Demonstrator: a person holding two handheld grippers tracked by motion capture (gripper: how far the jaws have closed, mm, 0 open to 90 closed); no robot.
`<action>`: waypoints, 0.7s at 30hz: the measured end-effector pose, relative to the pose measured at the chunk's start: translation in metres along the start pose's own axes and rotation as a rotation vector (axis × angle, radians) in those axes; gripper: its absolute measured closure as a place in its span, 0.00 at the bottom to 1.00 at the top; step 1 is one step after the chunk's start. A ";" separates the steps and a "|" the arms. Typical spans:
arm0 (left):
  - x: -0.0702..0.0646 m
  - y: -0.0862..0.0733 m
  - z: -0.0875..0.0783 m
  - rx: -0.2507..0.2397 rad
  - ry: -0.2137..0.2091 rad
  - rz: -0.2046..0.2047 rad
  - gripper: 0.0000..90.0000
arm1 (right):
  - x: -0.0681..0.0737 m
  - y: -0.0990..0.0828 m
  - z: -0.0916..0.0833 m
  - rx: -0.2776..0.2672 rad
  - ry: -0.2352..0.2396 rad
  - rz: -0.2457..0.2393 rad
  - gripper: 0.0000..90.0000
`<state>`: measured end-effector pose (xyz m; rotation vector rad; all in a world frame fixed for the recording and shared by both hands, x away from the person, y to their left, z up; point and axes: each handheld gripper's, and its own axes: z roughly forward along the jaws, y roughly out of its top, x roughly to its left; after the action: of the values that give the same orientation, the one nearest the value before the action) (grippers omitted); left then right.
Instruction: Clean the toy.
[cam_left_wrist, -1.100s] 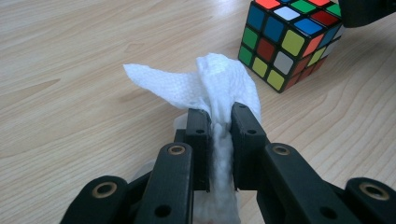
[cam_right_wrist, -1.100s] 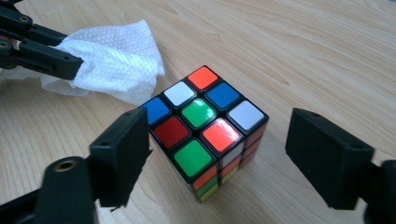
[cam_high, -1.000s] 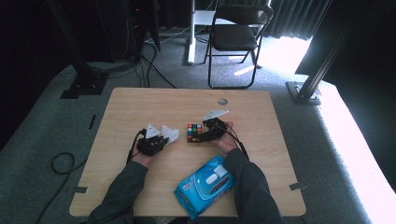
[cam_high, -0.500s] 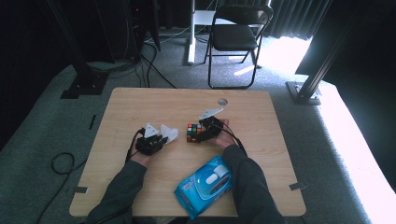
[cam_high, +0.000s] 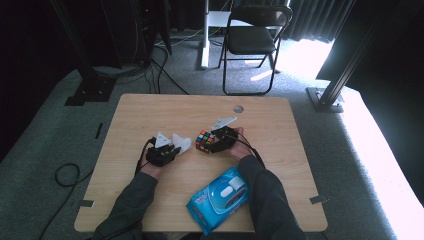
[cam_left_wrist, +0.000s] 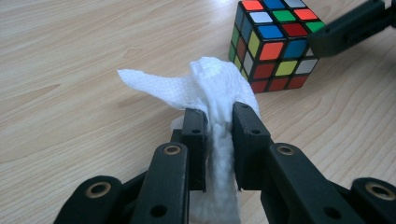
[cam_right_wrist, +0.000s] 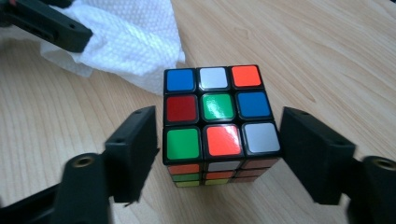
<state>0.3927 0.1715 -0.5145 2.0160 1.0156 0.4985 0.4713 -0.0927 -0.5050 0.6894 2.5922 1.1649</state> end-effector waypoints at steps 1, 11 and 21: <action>0.000 0.000 0.000 0.001 0.000 0.000 0.86 | 0.001 0.000 0.002 0.009 0.004 -0.003 0.29; 0.001 0.000 -0.001 0.000 0.003 0.000 0.86 | 0.002 -0.003 0.008 0.037 -0.013 0.003 0.37; 0.000 0.001 0.000 -0.002 0.001 0.003 0.86 | 0.003 -0.004 0.009 0.035 -0.014 0.012 0.37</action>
<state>0.3930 0.1713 -0.5132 2.0162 1.0121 0.5023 0.4712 -0.0879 -0.5134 0.7191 2.6059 1.1170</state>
